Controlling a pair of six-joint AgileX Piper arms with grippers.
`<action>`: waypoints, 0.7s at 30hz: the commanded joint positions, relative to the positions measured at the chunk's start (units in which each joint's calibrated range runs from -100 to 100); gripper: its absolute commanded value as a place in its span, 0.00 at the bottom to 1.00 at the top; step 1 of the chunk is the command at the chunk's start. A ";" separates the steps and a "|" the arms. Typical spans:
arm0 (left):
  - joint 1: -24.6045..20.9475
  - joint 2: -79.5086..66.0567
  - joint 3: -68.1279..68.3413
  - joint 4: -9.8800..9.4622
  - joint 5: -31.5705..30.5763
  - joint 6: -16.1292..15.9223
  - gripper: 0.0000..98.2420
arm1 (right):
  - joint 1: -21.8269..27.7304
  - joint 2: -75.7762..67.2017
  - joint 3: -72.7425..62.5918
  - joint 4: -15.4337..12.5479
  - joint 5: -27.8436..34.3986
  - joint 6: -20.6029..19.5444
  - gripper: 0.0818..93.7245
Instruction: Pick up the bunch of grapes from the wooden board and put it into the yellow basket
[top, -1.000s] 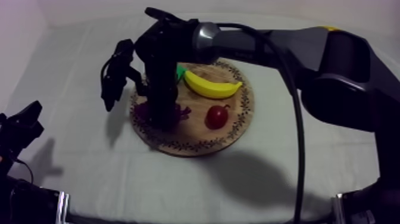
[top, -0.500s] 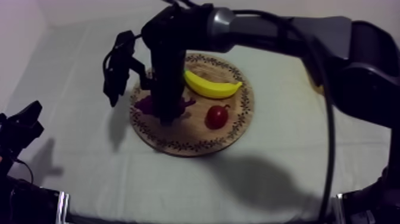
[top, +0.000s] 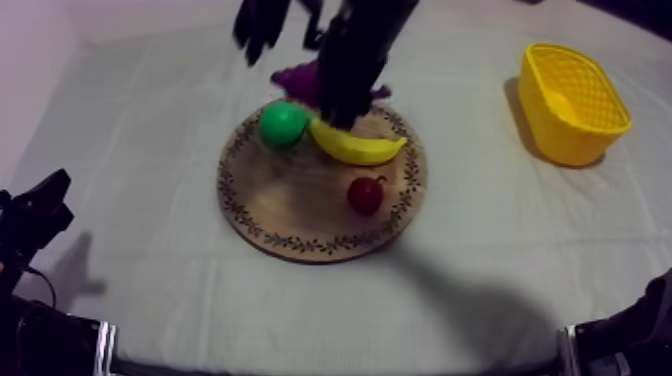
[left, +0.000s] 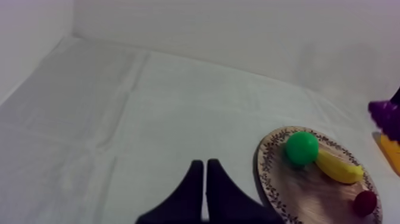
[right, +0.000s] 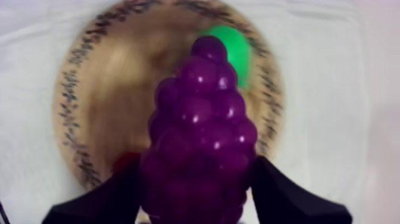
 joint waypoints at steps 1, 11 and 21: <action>-0.01 0.00 -0.04 -0.04 -0.03 -0.01 0.00 | 2.36 -5.22 2.10 1.32 -2.13 -0.92 0.39; -0.01 0.00 -0.04 -0.04 -0.03 -0.01 0.00 | 13.08 -15.48 7.35 5.50 -7.90 -4.40 0.40; -0.01 0.00 -0.04 -0.04 -0.03 -0.01 0.00 | 25.13 -17.94 8.54 7.93 -13.36 -8.63 0.41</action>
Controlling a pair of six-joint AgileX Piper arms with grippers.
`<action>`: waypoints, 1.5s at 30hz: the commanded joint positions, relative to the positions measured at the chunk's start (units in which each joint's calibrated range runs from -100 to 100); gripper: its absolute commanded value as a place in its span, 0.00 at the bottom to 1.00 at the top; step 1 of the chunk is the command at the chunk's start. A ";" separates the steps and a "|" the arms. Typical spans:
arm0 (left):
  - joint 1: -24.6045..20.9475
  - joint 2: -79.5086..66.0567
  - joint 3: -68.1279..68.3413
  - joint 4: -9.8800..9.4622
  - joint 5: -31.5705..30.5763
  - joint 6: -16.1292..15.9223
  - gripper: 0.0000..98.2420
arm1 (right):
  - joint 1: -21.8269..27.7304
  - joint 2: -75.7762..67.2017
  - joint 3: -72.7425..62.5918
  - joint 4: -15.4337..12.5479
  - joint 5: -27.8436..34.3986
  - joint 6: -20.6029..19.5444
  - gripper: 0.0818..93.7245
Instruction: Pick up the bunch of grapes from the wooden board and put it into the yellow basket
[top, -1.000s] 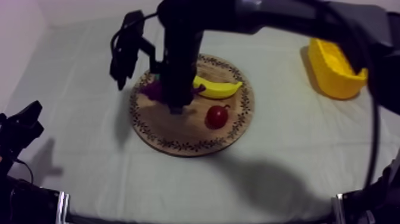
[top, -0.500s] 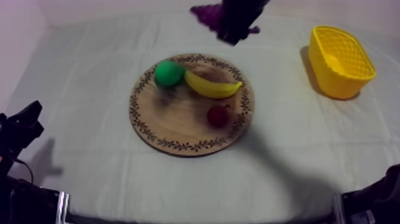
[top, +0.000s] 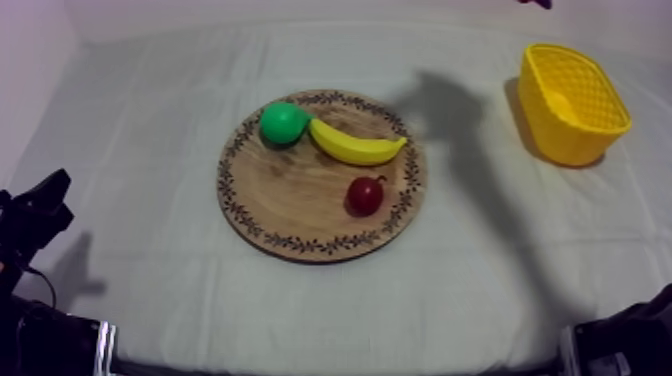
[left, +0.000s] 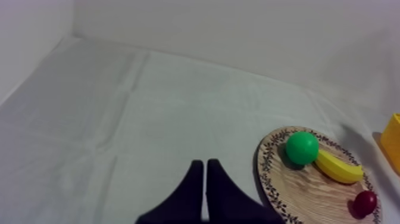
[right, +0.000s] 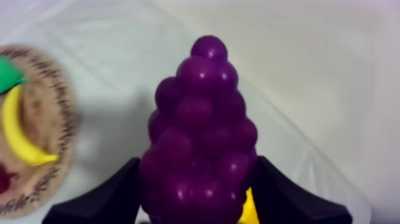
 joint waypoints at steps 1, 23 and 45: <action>-0.01 0.00 -0.04 -0.04 -0.03 -0.01 0.00 | 4.50 -0.01 -0.09 0.09 -0.85 -1.02 0.41; -0.01 0.00 -0.04 -0.04 -0.03 -0.01 0.00 | 17.20 7.05 6.95 -5.18 -0.80 -1.43 0.42; -0.01 0.00 -0.04 -0.04 -0.03 -0.01 0.00 | 17.41 24.79 0.47 -11.48 6.80 3.11 0.68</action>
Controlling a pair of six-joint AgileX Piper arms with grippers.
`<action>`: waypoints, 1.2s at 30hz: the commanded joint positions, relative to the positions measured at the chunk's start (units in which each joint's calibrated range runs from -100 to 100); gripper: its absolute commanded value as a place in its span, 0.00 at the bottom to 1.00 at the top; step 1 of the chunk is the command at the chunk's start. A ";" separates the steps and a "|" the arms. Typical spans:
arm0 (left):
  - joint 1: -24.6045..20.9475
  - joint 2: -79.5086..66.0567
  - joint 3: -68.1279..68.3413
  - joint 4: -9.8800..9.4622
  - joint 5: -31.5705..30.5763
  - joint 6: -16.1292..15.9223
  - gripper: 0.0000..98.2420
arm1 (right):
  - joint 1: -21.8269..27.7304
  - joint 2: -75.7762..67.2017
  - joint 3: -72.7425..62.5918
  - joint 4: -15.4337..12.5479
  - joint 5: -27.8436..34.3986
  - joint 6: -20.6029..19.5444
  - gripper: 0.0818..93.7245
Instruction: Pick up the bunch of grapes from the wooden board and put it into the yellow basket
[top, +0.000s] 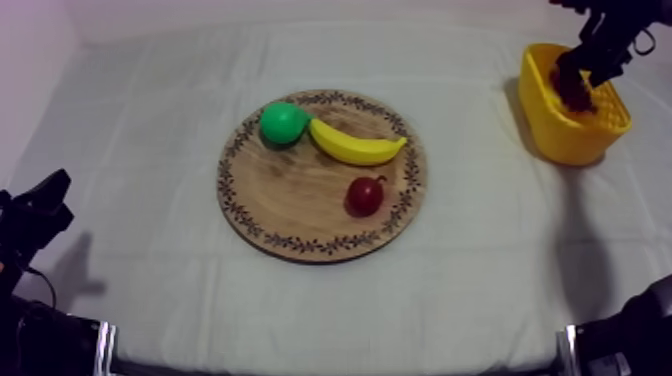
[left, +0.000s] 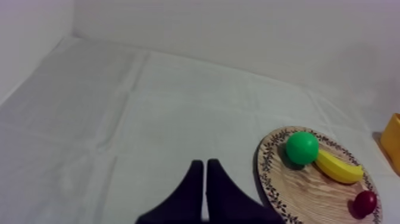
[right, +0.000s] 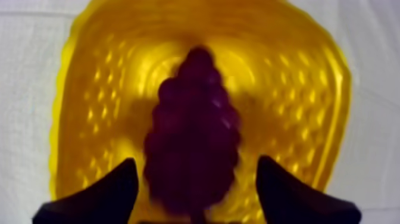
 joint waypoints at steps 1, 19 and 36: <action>-0.01 0.00 -0.04 -0.04 -0.03 -0.01 0.00 | -0.03 0.43 -0.32 0.22 -1.00 -0.15 0.69; -0.01 0.00 -0.04 -0.04 -0.03 -0.01 0.00 | 1.04 -23.30 14.13 2.00 -18.62 -1.27 0.64; -0.01 0.00 -0.04 -0.04 -0.03 -0.01 0.00 | 2.27 -62.64 50.56 0.97 -41.46 -2.11 0.60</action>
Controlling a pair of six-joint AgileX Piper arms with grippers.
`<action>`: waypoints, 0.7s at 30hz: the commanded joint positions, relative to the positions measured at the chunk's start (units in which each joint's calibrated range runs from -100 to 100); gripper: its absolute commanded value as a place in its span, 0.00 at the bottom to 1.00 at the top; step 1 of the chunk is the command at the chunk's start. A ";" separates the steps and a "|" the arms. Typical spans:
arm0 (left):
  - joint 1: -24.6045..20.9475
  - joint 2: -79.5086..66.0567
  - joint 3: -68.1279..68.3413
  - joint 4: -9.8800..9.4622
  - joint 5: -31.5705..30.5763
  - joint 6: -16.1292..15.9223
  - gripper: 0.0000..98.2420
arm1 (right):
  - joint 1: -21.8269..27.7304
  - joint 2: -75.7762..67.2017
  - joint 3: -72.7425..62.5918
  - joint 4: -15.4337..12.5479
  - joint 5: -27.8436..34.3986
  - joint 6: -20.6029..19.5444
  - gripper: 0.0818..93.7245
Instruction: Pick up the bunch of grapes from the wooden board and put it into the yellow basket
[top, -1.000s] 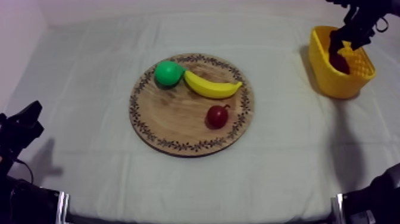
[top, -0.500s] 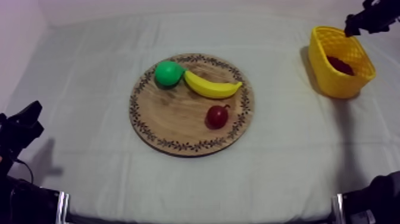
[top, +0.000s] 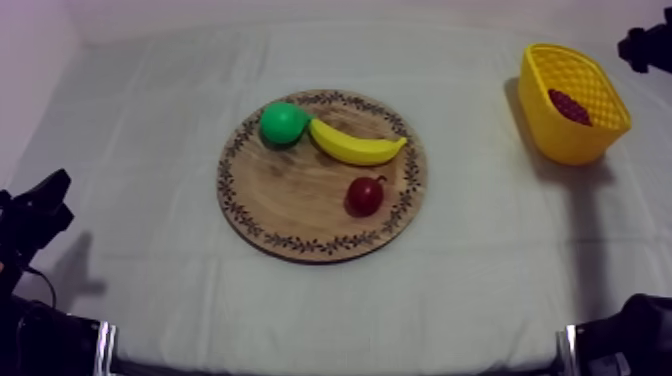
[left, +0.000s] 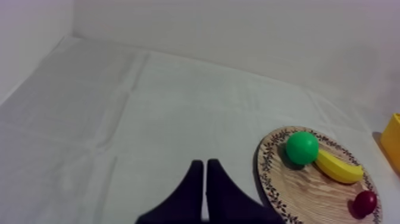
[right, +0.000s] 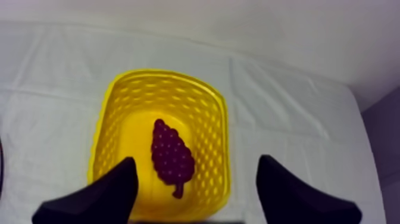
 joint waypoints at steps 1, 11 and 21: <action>-0.01 0.00 -0.04 -0.04 -0.03 -0.01 0.00 | -0.13 -9.64 8.50 0.07 -1.79 -0.51 0.59; -0.01 0.00 -0.04 -0.04 -0.03 -0.01 0.00 | -2.58 -31.68 28.38 0.28 -4.32 -1.53 0.48; -0.01 0.00 -0.04 -0.04 -0.03 -0.01 0.00 | -4.40 -50.42 45.12 1.36 -3.83 -3.39 0.20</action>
